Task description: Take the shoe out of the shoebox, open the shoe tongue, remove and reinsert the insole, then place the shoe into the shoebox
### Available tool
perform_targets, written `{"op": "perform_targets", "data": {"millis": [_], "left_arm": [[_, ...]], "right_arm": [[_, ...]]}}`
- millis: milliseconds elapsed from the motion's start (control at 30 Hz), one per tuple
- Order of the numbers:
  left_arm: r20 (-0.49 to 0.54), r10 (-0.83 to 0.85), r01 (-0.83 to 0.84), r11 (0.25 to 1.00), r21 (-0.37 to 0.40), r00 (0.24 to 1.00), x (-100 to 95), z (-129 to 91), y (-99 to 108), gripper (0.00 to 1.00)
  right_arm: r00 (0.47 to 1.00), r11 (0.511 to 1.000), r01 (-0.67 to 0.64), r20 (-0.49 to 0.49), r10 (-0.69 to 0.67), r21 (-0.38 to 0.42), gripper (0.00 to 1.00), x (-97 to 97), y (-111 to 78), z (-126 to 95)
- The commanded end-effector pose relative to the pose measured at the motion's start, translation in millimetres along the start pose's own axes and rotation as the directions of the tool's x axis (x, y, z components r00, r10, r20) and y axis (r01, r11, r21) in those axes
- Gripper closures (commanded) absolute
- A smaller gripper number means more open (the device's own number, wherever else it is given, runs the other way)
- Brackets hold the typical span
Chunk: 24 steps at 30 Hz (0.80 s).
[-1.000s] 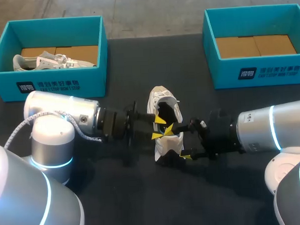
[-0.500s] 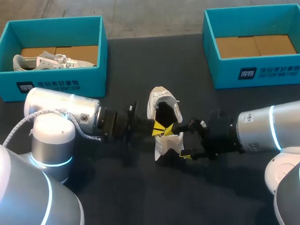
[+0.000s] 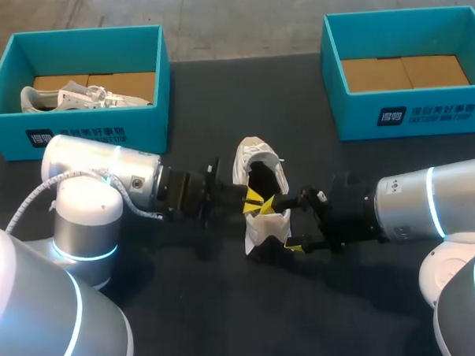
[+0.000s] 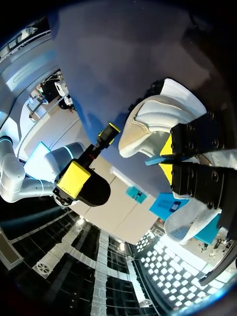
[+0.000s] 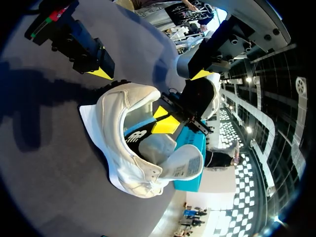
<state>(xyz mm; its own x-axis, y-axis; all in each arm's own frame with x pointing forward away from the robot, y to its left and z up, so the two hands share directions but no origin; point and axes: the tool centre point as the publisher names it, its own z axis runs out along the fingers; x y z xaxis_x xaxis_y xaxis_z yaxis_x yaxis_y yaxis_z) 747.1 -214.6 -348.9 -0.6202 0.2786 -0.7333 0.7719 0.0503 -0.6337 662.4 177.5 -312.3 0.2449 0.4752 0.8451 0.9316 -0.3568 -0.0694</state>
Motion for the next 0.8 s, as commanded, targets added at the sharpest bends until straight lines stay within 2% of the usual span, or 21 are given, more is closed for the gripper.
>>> {"op": "perform_targets", "data": {"millis": [33,133,200,333,400,433,467,633,700,733,800], "left_arm": [[-0.001,-0.007,0.007,1.0,0.01,1.0,-0.5,-5,-5,0.45],[-0.001,-0.006,0.006,1.0,0.014,1.0,-0.3,-10,-11,0.22],[0.0,-0.003,0.003,1.0,0.016,1.0,-0.4,-13,-14,0.2],[0.012,-0.015,0.015,1.0,0.017,1.0,-2.5,-19,-17,0.24],[0.01,-0.012,0.012,1.0,0.011,1.0,-4.2,-21,-19,0.32],[0.012,-0.015,0.015,1.0,0.011,1.0,-5.7,-23,-21,0.48],[0.012,-0.016,0.016,1.0,0.01,1.0,-6.9,-24,-22,0.59],[-0.014,-0.01,0.011,1.0,0.009,1.0,-11.9,-28,-31,0.95],[-0.022,-0.009,0.009,1.0,0.009,1.0,-13.1,-29,-34,0.95],[-0.026,-0.008,0.008,1.0,0.007,1.0,-13.5,-30,-35,1.0],[-0.035,-0.009,0.01,1.0,0.003,0.999,-14.3,-32,-36,1.0]], "right_arm": [[1.0,1.0,-0.001,0.008,0.001,-0.006,0.0,2.2,-2.2,2],[1.0,1.0,-0.001,0.008,0.001,-0.006,0.0,2.2,-2.2,2],[1.0,1.0,-0.001,0.008,0.001,-0.006,0.0,2.2,-2.2,2],[1.0,1.0,-0.001,0.008,0.001,-0.006,0.0,2.2,-2.2,2],[1.0,1.0,-0.001,0.008,0.001,-0.006,0.0,2.2,-2.2,2],[1.0,1.0,-0.001,0.008,0.001,-0.006,0.0,2.2,-2.2,2],[1.0,1.0,-0.001,0.008,0.001,-0.006,0.0,2.2,-2.2,2],[1.0,1.0,0.0,0.008,0.0,-0.007,0.0,2.3,-2.1,2],[1.0,1.0,0.001,0.007,-0.001,-0.007,0.0,2.6,-1.9,1],[1.0,1.0,0.001,0.006,-0.001,-0.006,0.0,2.7,-1.7,1],[1.0,1.0,0.003,0.006,-0.002,-0.004,0.0,2.7,-1.2,0]]}}
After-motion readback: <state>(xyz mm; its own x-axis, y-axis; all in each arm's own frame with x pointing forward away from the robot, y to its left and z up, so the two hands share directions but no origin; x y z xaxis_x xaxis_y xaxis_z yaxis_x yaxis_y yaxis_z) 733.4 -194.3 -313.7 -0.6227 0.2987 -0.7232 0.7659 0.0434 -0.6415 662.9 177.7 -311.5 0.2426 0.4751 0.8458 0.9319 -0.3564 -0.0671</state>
